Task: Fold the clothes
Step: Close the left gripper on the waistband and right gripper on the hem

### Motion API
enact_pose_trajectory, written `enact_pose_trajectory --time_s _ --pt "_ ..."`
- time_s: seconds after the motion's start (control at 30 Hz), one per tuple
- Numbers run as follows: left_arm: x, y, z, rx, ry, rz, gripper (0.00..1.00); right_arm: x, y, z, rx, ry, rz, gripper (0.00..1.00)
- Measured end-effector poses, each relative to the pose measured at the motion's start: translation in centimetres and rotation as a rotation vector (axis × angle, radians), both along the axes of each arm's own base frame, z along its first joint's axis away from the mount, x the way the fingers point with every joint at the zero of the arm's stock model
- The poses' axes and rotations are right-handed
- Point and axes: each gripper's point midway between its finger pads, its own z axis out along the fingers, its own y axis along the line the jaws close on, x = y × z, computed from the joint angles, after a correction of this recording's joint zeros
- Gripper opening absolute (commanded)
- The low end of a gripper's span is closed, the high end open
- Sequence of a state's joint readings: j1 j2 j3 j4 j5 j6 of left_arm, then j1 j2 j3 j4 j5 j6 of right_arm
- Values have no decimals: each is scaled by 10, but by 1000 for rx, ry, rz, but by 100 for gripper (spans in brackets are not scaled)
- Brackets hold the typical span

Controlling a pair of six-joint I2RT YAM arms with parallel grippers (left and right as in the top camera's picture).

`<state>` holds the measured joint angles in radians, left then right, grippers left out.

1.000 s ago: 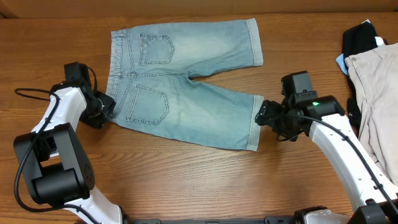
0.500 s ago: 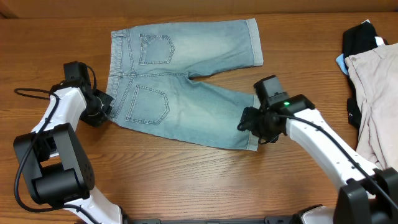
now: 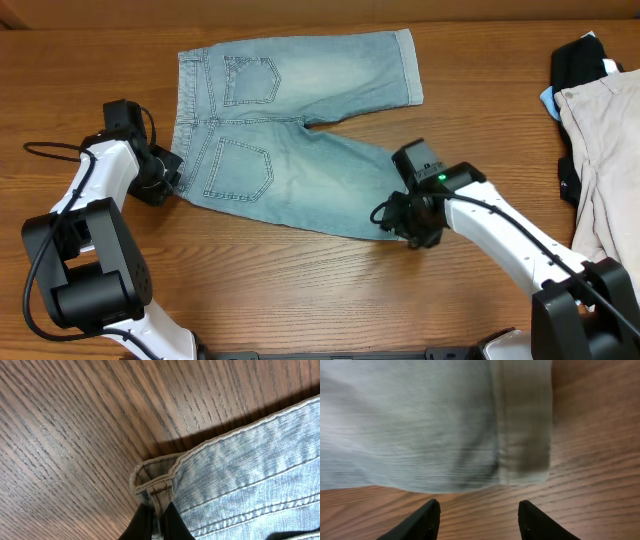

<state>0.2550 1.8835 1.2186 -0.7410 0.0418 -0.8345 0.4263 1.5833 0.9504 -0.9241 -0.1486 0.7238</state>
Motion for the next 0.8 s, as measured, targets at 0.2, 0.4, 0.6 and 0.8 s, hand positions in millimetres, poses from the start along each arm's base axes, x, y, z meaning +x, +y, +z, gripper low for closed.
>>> enact_pose_trajectory --time_s 0.2,0.4,0.6,0.8 --pt "0 0 0 0 0 0 4 -6 -3 -16 0 1 -21 59" --pt "-1 0 0 -1 3 0 8 3 -3 -18 -6 -39 -29 58" --pt "-3 -1 0 1 11 -26 7 3 -7 -19 -25 -42 -47 57" --pt "-4 -1 -1 6 15 -60 6 2 -12 -22 -50 -43 -63 54"
